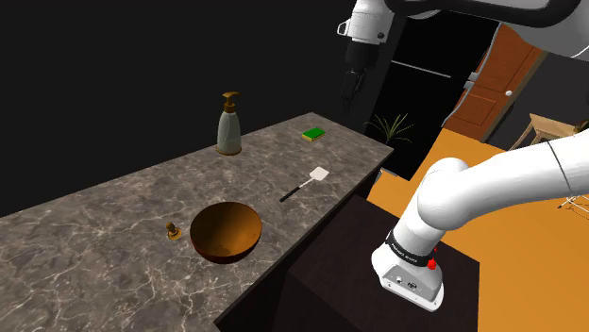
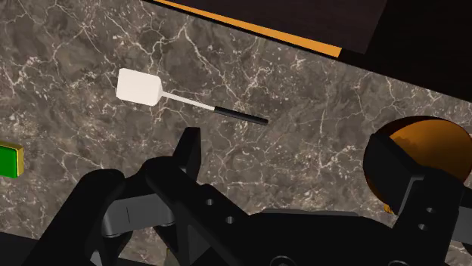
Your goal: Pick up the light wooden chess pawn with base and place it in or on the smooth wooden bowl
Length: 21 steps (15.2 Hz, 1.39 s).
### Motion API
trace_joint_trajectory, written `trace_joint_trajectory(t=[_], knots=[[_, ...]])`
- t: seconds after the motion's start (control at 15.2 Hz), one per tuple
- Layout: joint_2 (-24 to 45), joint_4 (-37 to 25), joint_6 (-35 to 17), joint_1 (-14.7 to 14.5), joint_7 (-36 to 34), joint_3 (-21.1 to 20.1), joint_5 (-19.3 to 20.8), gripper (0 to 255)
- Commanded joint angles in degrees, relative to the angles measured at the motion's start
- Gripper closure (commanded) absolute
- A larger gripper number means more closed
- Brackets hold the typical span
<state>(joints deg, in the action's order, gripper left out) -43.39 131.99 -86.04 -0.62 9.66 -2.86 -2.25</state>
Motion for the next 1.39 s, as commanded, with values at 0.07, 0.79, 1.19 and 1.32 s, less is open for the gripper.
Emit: trace_joint_trajectory(t=[0.07, 0.79, 1.19, 1.32], knots=[[0.9, 0.5, -1.5, -0.3, -0.7, -0.8, -0.6, 0], [15.4, 1.3, -17.7, -3.5, -8.4, -10.2, -4.8, 0], [26.1, -1.9, -25.5, -4.7, -13.0, -15.0, -4.4, 0], [30.0, -3.5, -27.8, -5.0, -14.8, -16.5, -3.7, 0]])
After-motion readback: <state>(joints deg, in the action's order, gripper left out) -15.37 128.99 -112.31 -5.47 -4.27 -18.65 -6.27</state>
